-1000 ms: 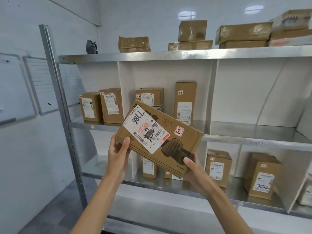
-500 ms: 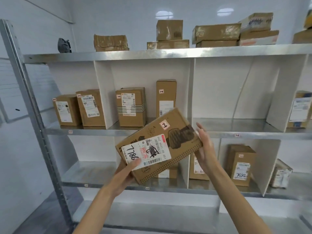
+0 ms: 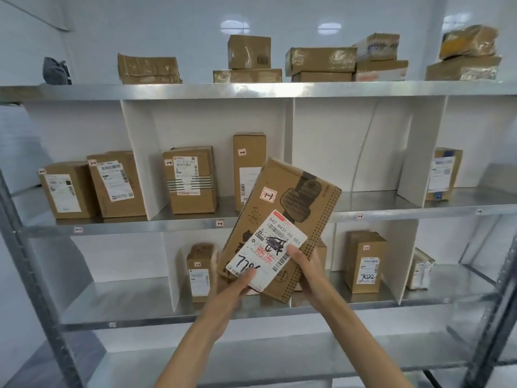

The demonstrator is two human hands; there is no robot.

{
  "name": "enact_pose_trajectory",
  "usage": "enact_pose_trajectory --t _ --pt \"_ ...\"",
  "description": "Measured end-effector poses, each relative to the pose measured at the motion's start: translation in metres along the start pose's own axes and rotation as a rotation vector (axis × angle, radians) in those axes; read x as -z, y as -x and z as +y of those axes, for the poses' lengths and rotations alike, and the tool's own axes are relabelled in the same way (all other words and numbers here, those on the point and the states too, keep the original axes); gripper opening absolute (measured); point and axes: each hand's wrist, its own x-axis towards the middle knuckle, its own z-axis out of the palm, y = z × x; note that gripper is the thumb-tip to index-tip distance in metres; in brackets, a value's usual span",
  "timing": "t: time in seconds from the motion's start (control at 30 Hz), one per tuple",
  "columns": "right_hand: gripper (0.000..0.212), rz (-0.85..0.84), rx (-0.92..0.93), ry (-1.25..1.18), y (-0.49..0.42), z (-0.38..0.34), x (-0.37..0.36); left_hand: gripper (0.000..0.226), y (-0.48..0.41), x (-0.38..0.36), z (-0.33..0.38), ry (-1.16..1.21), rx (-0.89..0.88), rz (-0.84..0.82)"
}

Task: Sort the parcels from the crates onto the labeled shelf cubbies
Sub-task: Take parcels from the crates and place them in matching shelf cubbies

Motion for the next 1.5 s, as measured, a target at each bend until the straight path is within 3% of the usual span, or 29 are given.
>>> enact_pose_trajectory --t 0.03,0.1,0.23,0.33,0.43,0.67,0.93,1.1,1.23,1.5 --pt "0.086 0.003 -0.004 0.022 0.001 -0.003 0.005 0.125 -0.001 0.007 0.004 -0.094 -0.025 0.028" --pt "0.091 0.002 -0.009 0.081 0.005 -0.009 0.012 0.126 -0.002 0.016 0.016 -0.323 -0.125 0.045" --pt "0.092 -0.023 -0.015 0.194 0.015 -0.019 0.018 0.079 -0.001 0.013 0.03 -0.459 -0.173 -0.207" --pt "0.093 0.003 0.011 0.23 0.02 -0.022 0.019 0.05 0.0 0.004 0.031 -0.453 -0.224 -0.187" --pt "0.088 0.059 0.053 0.294 0.028 -0.023 0.02 0.038 -0.001 -0.002 0.023 -0.397 -0.202 -0.172" --pt "0.069 0.237 0.127 0.393 0.045 -0.022 0.038 0.043 -0.01 -0.024 0.016 -0.382 -0.179 -0.227" --pt "0.039 0.39 0.218 0.393 0.047 -0.049 0.093 0.044 -0.034 -0.102 0.01 -0.489 -0.269 -0.229" --pt "0.032 0.396 0.247 0.467 0.021 -0.069 0.145 0.046 -0.064 -0.16 -0.007 -0.494 -0.295 -0.195" --pt "0.045 0.373 0.243 0.511 -0.008 -0.084 0.204 0.044 -0.093 -0.21 -0.024 -0.488 -0.319 -0.137" --pt "0.036 0.248 0.293 0.52 -0.069 -0.122 0.278 0.045 -0.144 -0.292 -0.03 -0.404 -0.297 0.052"
